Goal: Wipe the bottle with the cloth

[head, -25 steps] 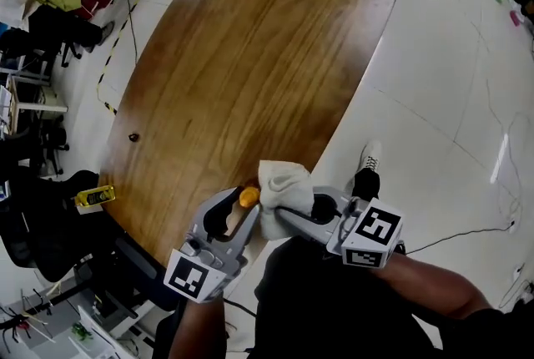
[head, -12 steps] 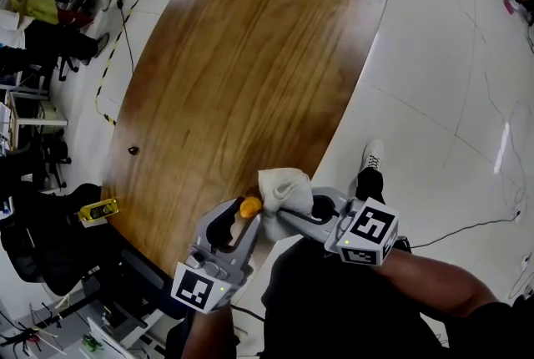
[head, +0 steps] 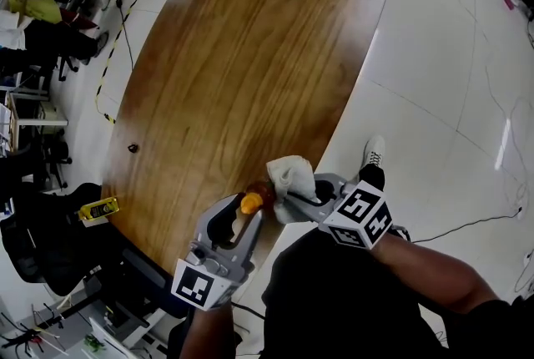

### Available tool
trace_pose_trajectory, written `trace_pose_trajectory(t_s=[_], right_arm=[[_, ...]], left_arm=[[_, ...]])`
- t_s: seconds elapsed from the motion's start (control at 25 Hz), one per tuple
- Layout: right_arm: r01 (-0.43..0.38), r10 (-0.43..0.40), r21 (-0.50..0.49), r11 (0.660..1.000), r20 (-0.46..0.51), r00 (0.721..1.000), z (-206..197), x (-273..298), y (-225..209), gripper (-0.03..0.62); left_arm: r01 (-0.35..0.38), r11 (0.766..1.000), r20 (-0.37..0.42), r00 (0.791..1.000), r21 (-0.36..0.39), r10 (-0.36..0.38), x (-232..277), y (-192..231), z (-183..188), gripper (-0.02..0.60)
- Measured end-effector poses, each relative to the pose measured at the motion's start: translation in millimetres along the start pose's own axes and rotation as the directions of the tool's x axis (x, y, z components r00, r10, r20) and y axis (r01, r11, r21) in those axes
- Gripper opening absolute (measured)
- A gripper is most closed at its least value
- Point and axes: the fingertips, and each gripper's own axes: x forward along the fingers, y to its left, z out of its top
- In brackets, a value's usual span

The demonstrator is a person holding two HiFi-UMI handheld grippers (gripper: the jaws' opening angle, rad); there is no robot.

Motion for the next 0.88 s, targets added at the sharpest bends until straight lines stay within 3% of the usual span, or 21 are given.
trace_pose_trajectory(t_s=[0.16, 0.4, 0.72, 0.8, 0.88], right_arm=[[0.088, -0.100, -0.106, 0.990, -0.113, 0.989, -2.0, 6.1, -9.2, 0.077], [0.167, -0.232, -0.235, 0.958, -0.281, 0.931, -8.2, 15.4, -22.0, 0.077], [0.167, -0.248, -0.241, 0.956, -0.359, 0.900, -9.0, 17.5, -29.5, 0.077], [0.166, -0.240, -0.226, 0.960, -0.355, 0.903, -4.0, 7.5, -32.9, 0.077], [0.153, -0.203, -0.177, 0.972, -0.314, 0.928, 8.7, -10.2, -35.4, 0.077]], left_arm=[[-0.003, 1.000, 0.010, 1.000, -0.006, 0.003, 0.7, 0.3, -1.7, 0.147], [0.006, 1.000, 0.037, 0.999, -0.021, -0.005, 1.4, -1.1, -2.7, 0.149], [0.000, 1.000, 0.051, 0.999, -0.004, 0.001, 1.6, -0.1, -3.7, 0.149], [-0.010, 1.000, 0.050, 0.999, 0.017, 0.009, 1.2, -1.7, -4.2, 0.149], [-0.024, 0.999, 0.042, 0.999, 0.033, 0.022, 1.7, -2.7, -5.7, 0.149]])
